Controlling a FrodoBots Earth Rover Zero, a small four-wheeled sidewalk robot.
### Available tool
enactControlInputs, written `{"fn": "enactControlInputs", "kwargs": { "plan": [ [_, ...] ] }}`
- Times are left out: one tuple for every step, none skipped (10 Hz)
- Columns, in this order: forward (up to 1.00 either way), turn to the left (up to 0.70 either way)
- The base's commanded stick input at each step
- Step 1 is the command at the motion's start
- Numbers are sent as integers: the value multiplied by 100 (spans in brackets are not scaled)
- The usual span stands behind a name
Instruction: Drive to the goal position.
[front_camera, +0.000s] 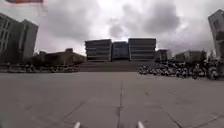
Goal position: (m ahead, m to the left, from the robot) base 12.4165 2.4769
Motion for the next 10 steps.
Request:
{"fn": "enactControlInputs", "kwargs": {
  "plan": [
    [100,0],
    [100,0],
    [100,0],
    [100,0],
    [100,0],
    [100,0],
    [100,0],
    [100,0],
    [100,0],
    [100,0]
  ]
}}
